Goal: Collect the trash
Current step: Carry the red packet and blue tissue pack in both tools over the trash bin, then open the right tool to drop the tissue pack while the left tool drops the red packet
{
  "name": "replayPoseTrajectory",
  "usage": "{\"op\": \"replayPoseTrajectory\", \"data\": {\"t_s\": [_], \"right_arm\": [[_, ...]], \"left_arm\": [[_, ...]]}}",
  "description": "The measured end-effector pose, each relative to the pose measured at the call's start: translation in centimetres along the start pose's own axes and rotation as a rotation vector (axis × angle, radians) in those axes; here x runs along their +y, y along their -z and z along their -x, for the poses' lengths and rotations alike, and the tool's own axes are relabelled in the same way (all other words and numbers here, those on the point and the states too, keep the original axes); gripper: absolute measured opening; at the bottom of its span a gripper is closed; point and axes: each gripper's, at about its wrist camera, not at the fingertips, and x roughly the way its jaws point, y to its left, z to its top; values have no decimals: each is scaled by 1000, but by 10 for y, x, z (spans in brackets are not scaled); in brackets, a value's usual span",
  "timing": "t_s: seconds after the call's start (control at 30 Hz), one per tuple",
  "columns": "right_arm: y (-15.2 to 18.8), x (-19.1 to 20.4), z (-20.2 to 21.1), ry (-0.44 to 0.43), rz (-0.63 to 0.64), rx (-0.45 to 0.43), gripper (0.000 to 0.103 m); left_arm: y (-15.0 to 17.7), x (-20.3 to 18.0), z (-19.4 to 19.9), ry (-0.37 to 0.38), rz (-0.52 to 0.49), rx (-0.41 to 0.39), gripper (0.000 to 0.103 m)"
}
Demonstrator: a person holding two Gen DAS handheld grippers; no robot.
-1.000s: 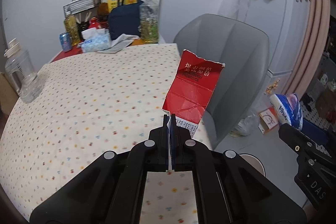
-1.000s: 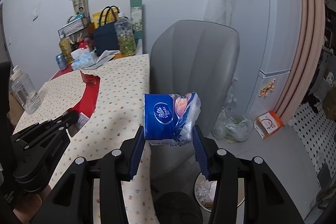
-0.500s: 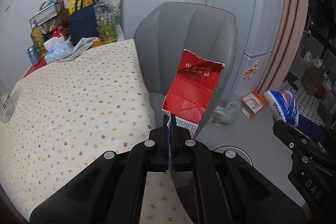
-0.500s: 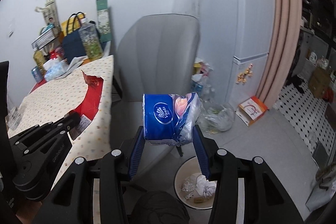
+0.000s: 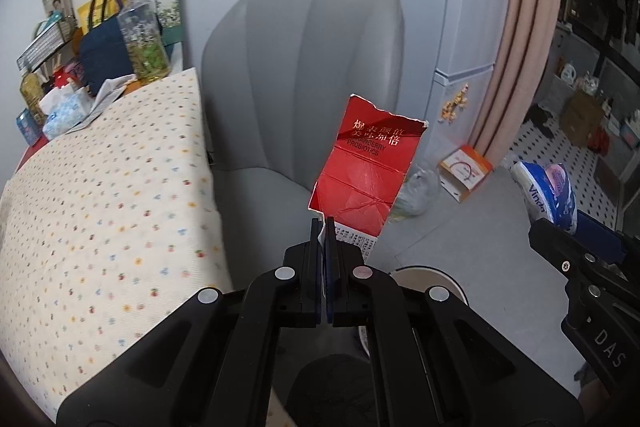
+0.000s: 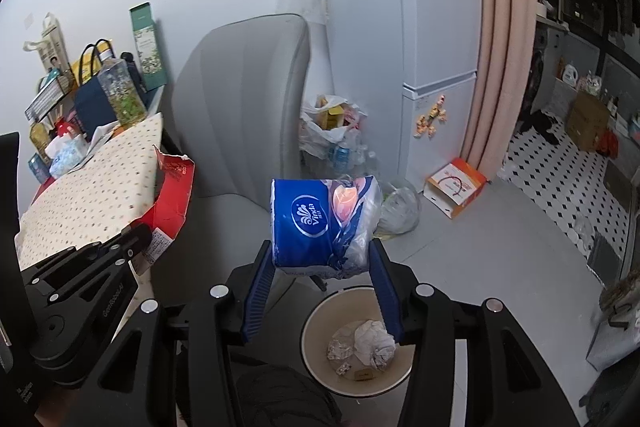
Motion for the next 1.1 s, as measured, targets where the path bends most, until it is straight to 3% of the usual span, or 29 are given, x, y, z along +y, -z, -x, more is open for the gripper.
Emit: {"op": "replayPoseTrajectory", "data": {"t_s": [0.07, 0.17, 0.53, 0.9, 0.93, 0.97, 1.0, 1.03, 1.07, 1.1], "right_arm": [[1, -7, -4, 19, -14, 2, 63], [3, -17, -9, 31, -32, 7, 70], [8, -51, -7, 88, -79, 6, 77], [20, -107, 17, 187, -168, -22, 81], [21, -112, 19, 194, -177, -25, 81], [21, -115, 20, 198, -183, -26, 81], [21, -117, 20, 201, -189, -26, 81], [21, -118, 20, 202, -192, -27, 81], [21, -119, 20, 203, -194, -29, 81], [21, -120, 20, 201, -194, -30, 81]], "left_arm": [[0, -6, -5, 5, -8, 8, 2], [1, -14, -10, 7, -20, 19, 2], [4, -46, -19, 30, -72, 39, 2], [9, -102, -23, 124, -152, 60, 4], [10, -105, -24, 135, -158, 70, 7], [11, -108, -26, 151, -164, 84, 19], [12, -108, -26, 163, -160, 86, 45], [12, -108, -25, 169, -155, 80, 57], [12, -106, -22, 169, -149, 62, 65], [12, -105, -21, 160, -148, 53, 66]]}}
